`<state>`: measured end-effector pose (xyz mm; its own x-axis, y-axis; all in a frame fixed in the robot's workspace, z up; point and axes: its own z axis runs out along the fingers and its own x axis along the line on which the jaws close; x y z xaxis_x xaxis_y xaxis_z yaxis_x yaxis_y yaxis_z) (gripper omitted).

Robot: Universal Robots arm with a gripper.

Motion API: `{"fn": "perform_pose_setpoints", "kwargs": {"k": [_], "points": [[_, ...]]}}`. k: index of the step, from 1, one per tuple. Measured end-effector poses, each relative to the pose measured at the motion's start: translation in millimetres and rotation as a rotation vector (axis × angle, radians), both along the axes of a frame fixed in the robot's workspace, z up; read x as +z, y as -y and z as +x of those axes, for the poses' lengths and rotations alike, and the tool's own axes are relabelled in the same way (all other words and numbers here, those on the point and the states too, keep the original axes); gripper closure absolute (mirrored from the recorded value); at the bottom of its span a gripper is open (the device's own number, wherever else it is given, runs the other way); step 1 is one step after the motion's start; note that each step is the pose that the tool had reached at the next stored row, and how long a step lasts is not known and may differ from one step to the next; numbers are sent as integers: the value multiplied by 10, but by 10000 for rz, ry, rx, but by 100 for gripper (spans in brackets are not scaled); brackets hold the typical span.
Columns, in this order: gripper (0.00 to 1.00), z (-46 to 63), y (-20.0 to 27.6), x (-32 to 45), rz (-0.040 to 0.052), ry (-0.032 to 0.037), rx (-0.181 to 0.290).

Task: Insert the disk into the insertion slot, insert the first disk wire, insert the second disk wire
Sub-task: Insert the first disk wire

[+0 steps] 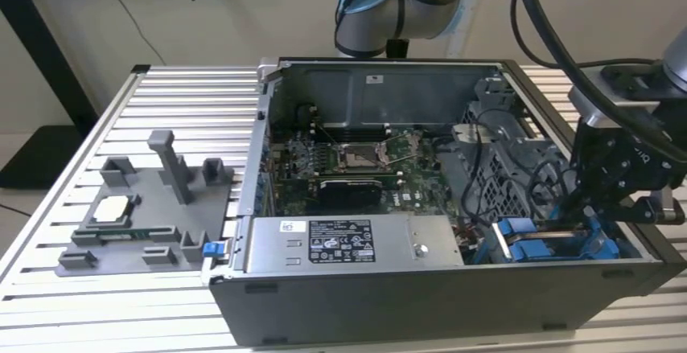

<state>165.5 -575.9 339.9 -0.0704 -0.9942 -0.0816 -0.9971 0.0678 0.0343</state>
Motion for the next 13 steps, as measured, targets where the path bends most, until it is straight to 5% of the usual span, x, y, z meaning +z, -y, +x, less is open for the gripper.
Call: {"fn": "perform_pose_setpoints", "kwargs": {"k": [12, 13], "points": [[100, -10, 1, -65, 1, 35, -3], [0, -10, 1, -65, -2, 35, -2]]}}
